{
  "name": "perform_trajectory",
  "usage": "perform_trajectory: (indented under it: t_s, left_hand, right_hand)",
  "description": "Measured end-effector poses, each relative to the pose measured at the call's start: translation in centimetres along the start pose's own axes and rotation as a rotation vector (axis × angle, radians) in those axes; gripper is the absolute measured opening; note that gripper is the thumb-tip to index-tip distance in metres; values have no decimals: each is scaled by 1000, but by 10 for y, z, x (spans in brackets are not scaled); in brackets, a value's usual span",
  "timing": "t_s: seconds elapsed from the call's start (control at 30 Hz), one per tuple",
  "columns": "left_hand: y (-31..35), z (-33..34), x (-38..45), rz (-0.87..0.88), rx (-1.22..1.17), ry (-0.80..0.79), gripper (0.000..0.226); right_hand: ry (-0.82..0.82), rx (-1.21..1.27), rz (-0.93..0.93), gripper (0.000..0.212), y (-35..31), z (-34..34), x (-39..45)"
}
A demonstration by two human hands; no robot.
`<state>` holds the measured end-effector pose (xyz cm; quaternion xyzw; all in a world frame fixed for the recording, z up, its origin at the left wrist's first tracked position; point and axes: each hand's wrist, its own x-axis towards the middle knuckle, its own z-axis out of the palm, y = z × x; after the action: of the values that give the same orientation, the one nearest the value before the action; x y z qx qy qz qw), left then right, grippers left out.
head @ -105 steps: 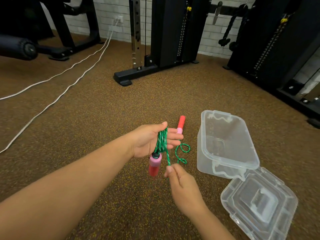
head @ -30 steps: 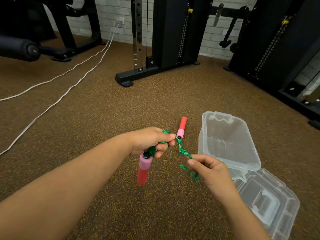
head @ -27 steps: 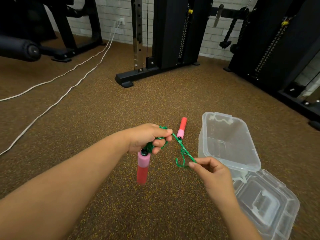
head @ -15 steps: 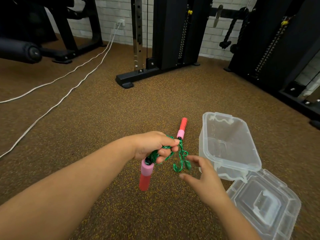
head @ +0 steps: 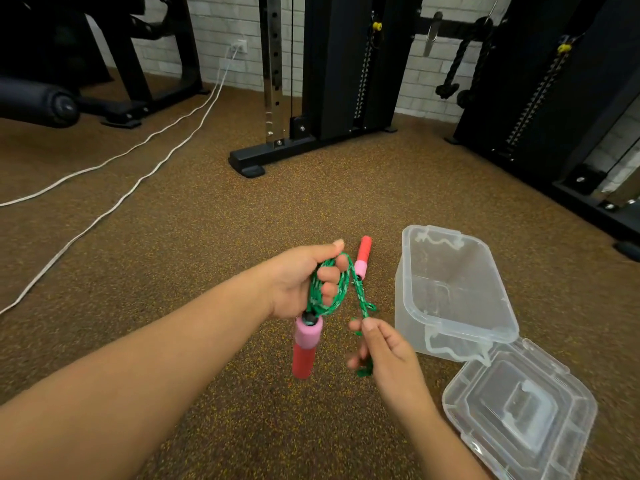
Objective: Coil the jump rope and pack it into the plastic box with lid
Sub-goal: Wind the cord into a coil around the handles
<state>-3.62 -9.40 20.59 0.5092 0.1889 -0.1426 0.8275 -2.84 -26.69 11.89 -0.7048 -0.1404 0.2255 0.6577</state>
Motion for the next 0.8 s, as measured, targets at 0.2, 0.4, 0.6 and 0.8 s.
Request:
perform_trajectory:
  t_s: [0.2,0.4,0.6,0.8]
  left_hand:
    - [-1,18,6,148,-198,47,31]
    - [-12,20,9,319,273,171,48]
    - [-12,12,-12,285,896,152,77]
    - [-15,2,-17,245,982,183,77]
  right_hand:
    - [-64,-465,-60,26,4,20,-11]
    - [-122,-695,-247,29,-41,11,-7]
    - [-123,-217,-76,34,-55,-9,0]
    - [-4,90,76,34,-41,-18,8]
